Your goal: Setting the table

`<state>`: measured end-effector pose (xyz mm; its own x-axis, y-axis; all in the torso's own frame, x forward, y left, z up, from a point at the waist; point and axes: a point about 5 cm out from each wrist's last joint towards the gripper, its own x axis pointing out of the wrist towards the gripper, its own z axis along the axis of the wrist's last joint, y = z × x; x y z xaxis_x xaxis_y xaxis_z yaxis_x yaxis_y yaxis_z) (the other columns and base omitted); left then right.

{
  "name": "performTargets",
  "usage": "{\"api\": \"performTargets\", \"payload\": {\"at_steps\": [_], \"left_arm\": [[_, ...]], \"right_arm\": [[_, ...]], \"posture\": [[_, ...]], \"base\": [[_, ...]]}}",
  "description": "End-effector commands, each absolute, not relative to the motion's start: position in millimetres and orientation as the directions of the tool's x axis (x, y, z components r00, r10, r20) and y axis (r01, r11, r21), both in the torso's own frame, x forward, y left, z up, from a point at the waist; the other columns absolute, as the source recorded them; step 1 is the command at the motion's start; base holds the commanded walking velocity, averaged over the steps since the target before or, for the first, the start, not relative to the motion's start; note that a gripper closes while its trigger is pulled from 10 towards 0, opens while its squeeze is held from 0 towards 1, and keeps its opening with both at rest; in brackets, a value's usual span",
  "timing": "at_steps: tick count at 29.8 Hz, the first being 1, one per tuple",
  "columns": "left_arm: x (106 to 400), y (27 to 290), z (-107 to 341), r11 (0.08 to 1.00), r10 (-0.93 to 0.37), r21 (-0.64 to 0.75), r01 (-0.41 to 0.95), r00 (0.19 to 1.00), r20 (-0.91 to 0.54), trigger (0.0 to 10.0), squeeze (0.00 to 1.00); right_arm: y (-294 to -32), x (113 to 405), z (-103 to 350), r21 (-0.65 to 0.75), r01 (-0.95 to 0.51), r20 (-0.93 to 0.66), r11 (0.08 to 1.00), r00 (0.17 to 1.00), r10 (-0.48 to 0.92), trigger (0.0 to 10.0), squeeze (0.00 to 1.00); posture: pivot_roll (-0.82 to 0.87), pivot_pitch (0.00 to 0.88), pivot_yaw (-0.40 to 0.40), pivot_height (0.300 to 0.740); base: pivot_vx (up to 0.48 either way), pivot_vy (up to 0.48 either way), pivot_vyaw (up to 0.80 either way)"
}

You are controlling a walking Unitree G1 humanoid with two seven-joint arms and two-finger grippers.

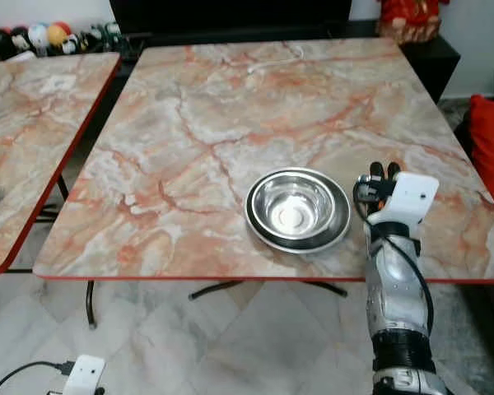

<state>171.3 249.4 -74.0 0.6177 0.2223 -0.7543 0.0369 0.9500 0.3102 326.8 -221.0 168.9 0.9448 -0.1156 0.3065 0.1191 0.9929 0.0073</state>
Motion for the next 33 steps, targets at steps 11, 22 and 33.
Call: {"api": "performTargets", "payload": {"at_steps": [11,22,33], "left_arm": [[158,250,-80,0.954,0.234,0.298,0.015,0.579,-0.781,10.0,0.00],[155,249,-82,0.955,0.236,0.297,0.013,0.574,-0.784,10.0,0.00],[152,247,-83,0.956,0.236,0.294,0.012,0.567,-0.789,10.0,0.00]], "right_arm": [[-197,321,205,-0.044,0.005,0.435,0.999,0.900,0.015,10.0,0.00],[-175,321,204,0.014,-0.047,0.437,0.999,0.899,0.036,10.0,0.00],[-160,318,194,0.051,-0.055,0.403,0.997,0.915,0.030,10.0,0.00]], "posture": [[-0.10,0.070,0.042,0.740],[-0.10,0.034,0.037,0.740],[-0.10,0.004,0.033,0.740]], "base": [[0.000,0.466,0.00],[0.000,0.480,0.00],[0.000,0.480,0.00]]}}
